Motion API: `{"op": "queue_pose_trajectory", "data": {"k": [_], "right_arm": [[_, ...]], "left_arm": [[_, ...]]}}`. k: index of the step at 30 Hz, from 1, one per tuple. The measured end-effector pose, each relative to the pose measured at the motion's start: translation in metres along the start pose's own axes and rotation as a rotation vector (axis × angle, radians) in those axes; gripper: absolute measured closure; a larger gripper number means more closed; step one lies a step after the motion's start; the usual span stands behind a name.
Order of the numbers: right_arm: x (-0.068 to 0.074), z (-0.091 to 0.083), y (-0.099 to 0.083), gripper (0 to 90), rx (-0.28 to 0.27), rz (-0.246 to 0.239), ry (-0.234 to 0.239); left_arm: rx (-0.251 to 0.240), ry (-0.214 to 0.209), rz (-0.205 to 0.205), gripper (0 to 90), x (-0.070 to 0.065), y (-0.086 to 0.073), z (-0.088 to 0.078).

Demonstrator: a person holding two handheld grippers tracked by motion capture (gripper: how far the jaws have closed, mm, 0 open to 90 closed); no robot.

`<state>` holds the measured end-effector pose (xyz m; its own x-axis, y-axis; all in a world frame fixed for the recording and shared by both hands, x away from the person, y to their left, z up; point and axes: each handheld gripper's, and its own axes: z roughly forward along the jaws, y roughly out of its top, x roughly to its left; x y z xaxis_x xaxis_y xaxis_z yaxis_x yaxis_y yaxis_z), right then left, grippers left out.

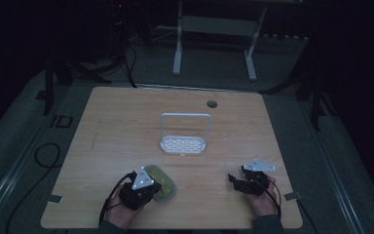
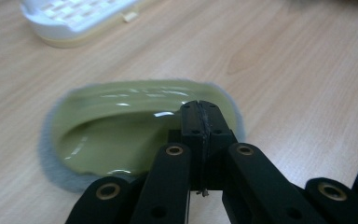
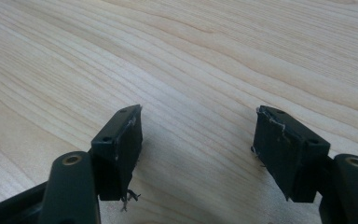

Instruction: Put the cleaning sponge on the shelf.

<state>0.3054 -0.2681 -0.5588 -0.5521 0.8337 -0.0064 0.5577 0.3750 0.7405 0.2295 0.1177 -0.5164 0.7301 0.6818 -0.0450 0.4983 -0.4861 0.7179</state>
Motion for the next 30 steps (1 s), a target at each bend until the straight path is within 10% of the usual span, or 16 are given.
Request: {"op": "queue_pose_trajectory", "data": {"k": [13, 30], "right_arm": [[0.000, 0.000, 0.000, 32.0, -0.001, -0.001, 0.000], [0.000, 0.000, 0.000, 31.9, 0.000, -0.002, 0.002]], "left_arm": [[0.044, -0.039, 0.051, 89.9, -0.011, 0.012, 0.022], [0.079, -0.021, 0.061, 90.0, 0.009, 0.038, 0.045]]}}
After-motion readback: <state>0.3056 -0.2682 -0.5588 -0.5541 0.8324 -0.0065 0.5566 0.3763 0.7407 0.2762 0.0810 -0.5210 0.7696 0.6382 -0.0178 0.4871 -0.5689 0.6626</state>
